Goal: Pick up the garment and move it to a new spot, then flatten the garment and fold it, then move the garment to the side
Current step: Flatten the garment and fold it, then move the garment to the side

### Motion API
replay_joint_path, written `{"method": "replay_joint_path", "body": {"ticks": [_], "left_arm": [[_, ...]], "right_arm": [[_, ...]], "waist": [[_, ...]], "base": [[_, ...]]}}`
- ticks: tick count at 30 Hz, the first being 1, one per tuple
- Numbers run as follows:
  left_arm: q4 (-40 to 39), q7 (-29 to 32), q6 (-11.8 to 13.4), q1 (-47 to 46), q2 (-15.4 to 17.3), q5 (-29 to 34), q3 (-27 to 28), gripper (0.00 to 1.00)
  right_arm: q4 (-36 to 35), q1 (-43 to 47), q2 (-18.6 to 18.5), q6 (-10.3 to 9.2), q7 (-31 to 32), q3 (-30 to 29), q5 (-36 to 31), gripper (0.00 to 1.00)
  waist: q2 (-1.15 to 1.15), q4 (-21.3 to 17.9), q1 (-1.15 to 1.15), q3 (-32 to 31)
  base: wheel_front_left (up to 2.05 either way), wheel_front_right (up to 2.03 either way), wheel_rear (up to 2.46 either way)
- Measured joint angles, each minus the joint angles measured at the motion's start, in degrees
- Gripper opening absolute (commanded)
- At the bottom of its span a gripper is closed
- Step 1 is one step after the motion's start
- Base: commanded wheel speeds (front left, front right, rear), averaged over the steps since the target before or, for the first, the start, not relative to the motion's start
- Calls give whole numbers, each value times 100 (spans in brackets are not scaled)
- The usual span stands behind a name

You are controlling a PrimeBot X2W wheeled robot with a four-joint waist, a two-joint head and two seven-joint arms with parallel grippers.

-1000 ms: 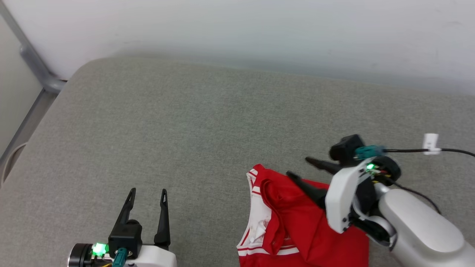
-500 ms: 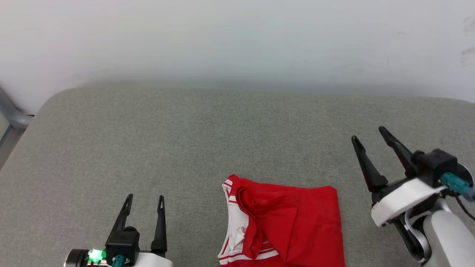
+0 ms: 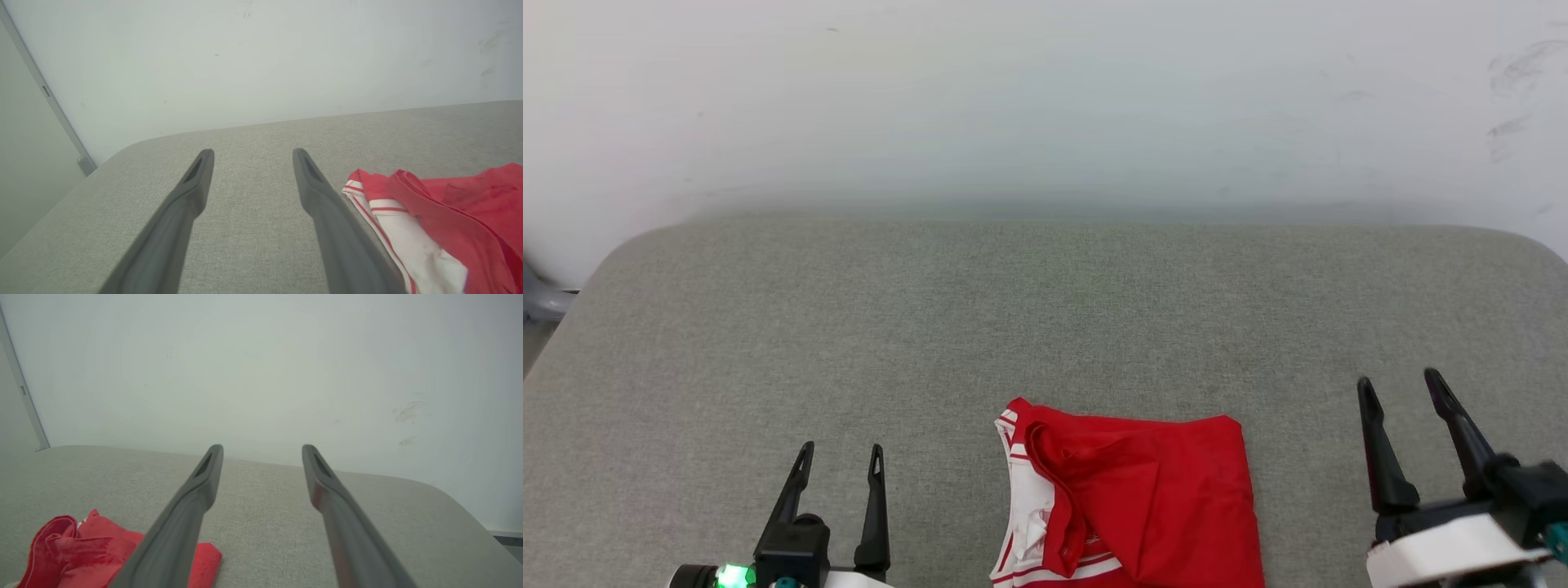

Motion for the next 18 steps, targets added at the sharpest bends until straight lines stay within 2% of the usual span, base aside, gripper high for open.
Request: {"method": "replay_joint_path", "body": {"ticks": [5, 18], "left_arm": [[3, 0, 7, 61, -2, -8, 5, 100], [5, 0, 3, 136, 22, -48, 10, 100]], "right_arm": [[-365, 471, 223, -1, -12, -204, -92, 100], [-410, 892, 408, 0, -12, -113, -25, 100]], "waist": [[0, 13, 0, -49], [0, 38, 0, -102]], "base": [[0, 0, 0], [0, 0, 0]]}}
